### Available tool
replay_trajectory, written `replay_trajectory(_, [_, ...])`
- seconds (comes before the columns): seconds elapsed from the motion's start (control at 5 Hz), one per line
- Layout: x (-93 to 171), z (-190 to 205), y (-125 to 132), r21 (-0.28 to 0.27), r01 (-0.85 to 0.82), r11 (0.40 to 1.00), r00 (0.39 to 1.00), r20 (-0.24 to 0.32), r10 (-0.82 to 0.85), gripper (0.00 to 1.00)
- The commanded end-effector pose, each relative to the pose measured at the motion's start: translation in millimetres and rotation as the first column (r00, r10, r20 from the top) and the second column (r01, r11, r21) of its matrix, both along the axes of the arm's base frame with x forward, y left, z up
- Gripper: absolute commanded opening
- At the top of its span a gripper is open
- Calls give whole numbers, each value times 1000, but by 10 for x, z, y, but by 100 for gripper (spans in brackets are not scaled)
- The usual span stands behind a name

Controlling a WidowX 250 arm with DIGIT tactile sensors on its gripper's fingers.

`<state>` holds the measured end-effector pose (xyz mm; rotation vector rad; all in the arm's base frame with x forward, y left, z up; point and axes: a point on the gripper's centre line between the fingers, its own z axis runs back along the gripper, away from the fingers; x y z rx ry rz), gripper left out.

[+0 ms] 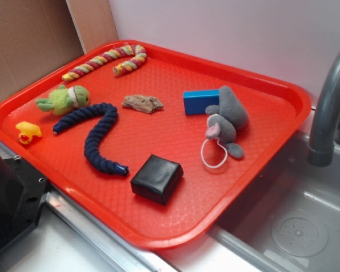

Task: Grab the multicolored rope.

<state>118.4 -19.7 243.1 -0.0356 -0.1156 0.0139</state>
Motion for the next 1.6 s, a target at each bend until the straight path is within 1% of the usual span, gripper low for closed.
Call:
replay_trajectory(0.0, [0,0,0,0,0,1000,1000,0,0,100])
replay_trajectory(0.2, [428,-341,413,52,-187,981,982,43,185,100])
replay_trajectory(0.4, [713,-658,594,35,-254,967,966,61,252,100])
replay_trajectory(0.6, [884,-791,604,82,-276,958,960,75,271,100])
replay_trajectory(1.0, [884,-791,604,82,-276,958,960,75,271,100])
replay_trajectory(1.2, [1223,-1104,758,209,-422,882,906,121,405,100])
replay_trajectory(1.4, [1668,-1375,777,136,-395,909,916,130,379,100])
